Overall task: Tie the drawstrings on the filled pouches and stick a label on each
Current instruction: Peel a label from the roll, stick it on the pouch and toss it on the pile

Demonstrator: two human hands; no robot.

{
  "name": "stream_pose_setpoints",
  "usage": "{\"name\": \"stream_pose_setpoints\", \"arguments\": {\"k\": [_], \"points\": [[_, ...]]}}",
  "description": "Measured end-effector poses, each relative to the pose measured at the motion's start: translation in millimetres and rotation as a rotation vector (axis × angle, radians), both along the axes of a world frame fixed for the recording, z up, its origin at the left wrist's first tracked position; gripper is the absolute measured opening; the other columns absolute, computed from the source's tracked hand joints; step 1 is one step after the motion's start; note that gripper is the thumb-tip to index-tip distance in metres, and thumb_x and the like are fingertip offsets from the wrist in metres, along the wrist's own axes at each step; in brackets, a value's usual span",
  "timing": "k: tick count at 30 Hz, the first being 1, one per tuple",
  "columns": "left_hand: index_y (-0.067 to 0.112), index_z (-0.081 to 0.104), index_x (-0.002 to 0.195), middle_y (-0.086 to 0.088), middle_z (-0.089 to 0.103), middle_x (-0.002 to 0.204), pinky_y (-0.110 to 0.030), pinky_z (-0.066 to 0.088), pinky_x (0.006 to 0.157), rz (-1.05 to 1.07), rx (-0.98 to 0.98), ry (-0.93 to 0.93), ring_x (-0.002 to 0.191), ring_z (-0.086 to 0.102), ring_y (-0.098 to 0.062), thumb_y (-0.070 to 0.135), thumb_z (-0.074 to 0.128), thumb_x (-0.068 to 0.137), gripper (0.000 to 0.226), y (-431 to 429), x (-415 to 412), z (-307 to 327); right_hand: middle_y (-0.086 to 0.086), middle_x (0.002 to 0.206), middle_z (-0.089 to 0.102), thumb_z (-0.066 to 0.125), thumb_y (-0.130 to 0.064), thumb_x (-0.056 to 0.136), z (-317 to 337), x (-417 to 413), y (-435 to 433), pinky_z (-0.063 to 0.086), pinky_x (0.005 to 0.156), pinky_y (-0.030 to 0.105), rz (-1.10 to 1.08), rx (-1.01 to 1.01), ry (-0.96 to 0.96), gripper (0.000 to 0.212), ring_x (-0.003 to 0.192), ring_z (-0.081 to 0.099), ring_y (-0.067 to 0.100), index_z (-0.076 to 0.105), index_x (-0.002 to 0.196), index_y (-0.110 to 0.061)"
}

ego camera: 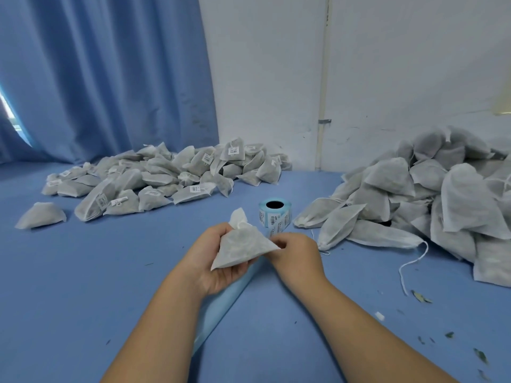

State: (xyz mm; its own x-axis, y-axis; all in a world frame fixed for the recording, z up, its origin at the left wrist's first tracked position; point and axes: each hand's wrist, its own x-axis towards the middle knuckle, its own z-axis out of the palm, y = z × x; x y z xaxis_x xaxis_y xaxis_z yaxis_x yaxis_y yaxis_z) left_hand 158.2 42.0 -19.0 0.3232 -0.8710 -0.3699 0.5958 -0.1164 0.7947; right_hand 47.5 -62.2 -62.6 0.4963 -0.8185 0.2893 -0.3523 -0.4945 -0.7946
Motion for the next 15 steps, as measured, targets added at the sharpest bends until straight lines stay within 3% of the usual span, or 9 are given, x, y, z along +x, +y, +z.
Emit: {"name": "stream_pose_setpoints", "arguments": {"k": [3,8,11,15], "points": [[0.004,0.057,0.094,-0.011,0.066,0.068,-0.02,0.051,0.041,0.026,0.016,-0.036,0.049,0.063,-0.021,0.011,0.045,0.084,0.017,-1,1,-2,0.014,0.07,0.059,0.065,-0.036,0.079,0,-2,0,0.03,0.056,0.029,0.017,0.062,-0.065,0.03,0.062,0.037,0.01,0.07,0.075,-0.007],[0.009,0.055,0.087,-0.007,0.064,0.069,-0.025,0.049,0.055,0.045,0.012,-0.105,0.056,0.059,-0.017,0.011,0.047,0.083,0.01,-5,-1,-7,-0.002,0.053,0.04,0.063,-0.02,0.079,2,-5,-4,0.026,0.055,0.028,0.011,0.186,-0.109,0.026,0.056,0.031,0.011,0.059,0.056,-0.009],[0.009,0.054,0.087,-0.008,0.061,0.073,-0.029,0.049,0.064,0.079,0.003,-0.117,0.063,0.058,-0.019,0.011,0.048,0.082,0.008,-6,0,-7,0.005,0.061,0.044,0.057,-0.013,0.076,2,-7,-8,0.03,0.06,0.029,-0.017,0.258,-0.158,0.018,0.06,0.037,0.015,0.057,0.069,0.004],[0.009,0.054,0.086,-0.007,0.058,0.076,-0.026,0.05,0.051,0.135,-0.02,-0.181,0.058,0.059,-0.018,0.01,0.049,0.082,0.006,-3,-6,-2,0.001,0.057,0.049,0.053,-0.012,0.073,3,-16,-7,0.035,0.058,0.028,-0.07,0.286,-0.204,0.014,0.057,0.042,0.018,0.054,0.062,-0.002]]}}
